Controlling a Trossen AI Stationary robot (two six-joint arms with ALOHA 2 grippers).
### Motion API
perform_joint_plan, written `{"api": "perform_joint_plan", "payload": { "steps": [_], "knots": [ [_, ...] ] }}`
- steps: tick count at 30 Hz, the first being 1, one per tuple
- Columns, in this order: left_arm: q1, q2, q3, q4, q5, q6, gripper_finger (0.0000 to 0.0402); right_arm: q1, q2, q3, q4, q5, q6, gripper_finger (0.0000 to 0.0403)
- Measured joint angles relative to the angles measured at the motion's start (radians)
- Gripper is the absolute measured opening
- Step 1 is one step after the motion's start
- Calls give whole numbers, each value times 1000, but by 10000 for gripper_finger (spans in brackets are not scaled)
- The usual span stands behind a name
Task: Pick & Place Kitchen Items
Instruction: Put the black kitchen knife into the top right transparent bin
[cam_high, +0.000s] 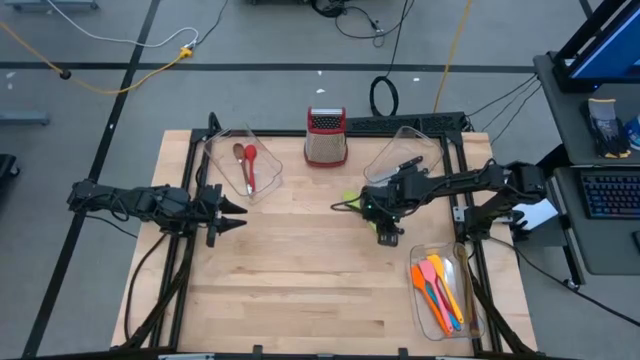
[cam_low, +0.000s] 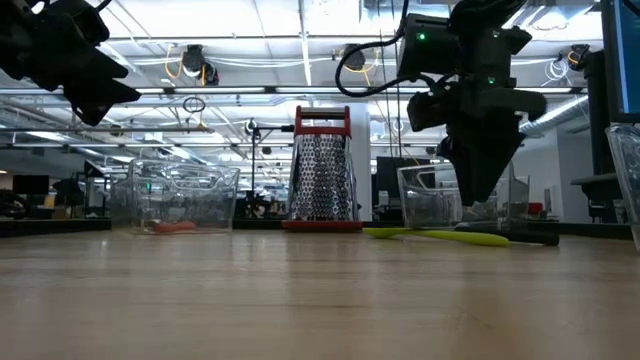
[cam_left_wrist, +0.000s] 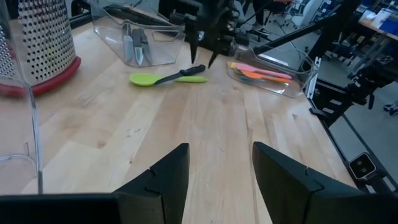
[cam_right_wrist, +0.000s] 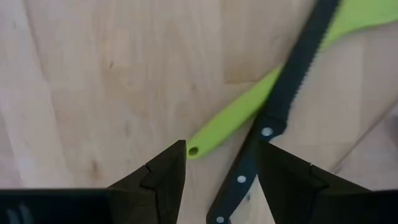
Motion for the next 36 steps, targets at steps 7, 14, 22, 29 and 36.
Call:
{"api": "perform_joint_plan", "payload": {
  "steps": [7,14,22,29,36],
  "knots": [
    [0,0,0,25,-1,3,177,-7,55,1,0,35,-43,180],
    [0,2,0,27,-1,-19,177,-1,113,7,-10,133,-54,180],
    [0,2,0,30,-2,-23,177,-1,104,5,10,136,-53,180],
    [0,2,0,43,-2,-23,177,31,98,76,-78,124,-58,180],
    [0,2,0,44,-2,-19,177,82,96,147,-142,147,-133,180]
  ]
}}
